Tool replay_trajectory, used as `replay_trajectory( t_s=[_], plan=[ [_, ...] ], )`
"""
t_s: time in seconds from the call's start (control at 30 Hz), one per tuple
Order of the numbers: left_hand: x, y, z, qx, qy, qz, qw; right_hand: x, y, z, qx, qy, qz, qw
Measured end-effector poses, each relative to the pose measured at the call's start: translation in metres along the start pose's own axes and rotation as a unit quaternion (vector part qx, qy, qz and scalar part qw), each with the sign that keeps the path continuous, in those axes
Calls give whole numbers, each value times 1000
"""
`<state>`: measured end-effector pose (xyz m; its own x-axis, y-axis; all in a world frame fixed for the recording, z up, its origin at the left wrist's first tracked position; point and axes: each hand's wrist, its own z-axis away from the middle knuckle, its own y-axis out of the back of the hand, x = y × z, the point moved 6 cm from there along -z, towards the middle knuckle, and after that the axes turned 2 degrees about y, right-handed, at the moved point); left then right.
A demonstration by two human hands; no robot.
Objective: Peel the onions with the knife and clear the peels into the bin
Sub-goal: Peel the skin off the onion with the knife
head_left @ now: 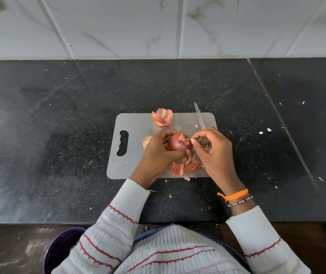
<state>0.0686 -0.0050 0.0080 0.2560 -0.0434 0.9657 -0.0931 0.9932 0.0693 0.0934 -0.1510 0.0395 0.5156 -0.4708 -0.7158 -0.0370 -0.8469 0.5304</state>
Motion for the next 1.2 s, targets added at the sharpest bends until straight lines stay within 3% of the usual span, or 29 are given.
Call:
replay_trajectory(
  t_s=[0.2, 0.33, 0.87, 1.2],
  plan=[
    [2, -4, 3, -33, -2, 5, 999, 12, 10, 0, 53, -64, -18, 996],
    [2, -3, 3, -16, -12, -3, 1000, 5, 8, 1, 33, -94, -71, 993],
    [7, -1, 6, 30, -59, -57, 996, -9, 7, 1, 31, -26, -52, 998],
    [5, 2, 7, 5, -28, 15, 999, 13, 13, 5, 57, -89, -19, 994]
  ],
)
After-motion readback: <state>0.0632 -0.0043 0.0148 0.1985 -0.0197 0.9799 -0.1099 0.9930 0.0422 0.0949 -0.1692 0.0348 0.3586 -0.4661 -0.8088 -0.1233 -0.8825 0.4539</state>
